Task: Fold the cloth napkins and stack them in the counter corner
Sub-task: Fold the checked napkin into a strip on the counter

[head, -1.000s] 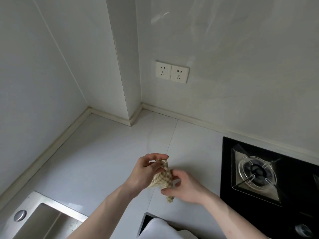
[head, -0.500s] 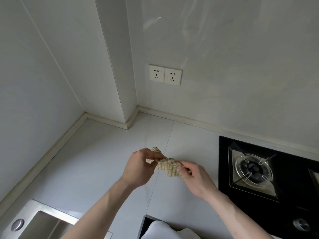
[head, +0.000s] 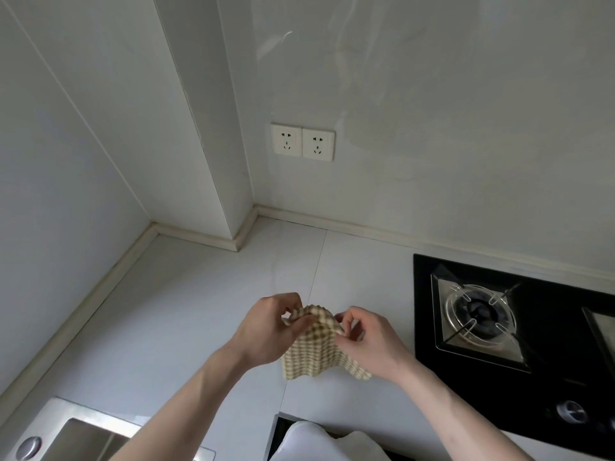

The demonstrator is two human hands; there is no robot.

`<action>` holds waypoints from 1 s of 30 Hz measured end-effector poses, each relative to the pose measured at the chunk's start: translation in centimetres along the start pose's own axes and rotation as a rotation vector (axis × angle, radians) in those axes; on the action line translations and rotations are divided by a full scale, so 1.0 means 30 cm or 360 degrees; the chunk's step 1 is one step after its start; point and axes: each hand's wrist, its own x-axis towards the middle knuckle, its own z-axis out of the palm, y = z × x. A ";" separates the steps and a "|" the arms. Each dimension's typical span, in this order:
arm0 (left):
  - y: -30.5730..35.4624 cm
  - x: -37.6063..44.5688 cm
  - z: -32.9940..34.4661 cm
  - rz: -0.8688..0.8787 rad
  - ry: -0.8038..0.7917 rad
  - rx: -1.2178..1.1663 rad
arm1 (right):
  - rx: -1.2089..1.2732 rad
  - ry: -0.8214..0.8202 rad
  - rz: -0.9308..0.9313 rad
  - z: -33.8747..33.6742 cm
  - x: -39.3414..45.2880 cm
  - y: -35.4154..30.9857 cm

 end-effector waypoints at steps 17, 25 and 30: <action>-0.069 0.026 -0.015 0.0193 -0.0277 0.0435 | -0.0044 0.0003 0.0042 -0.035 -0.004 0.053; -0.023 0.102 -0.064 0.0262 -0.0119 0.0458 | -0.0087 0.0421 -0.0080 -0.195 0.034 0.044; -0.036 0.054 0.004 0.0396 -0.0227 0.0587 | -0.0143 0.0475 -0.0009 -0.198 -0.028 0.113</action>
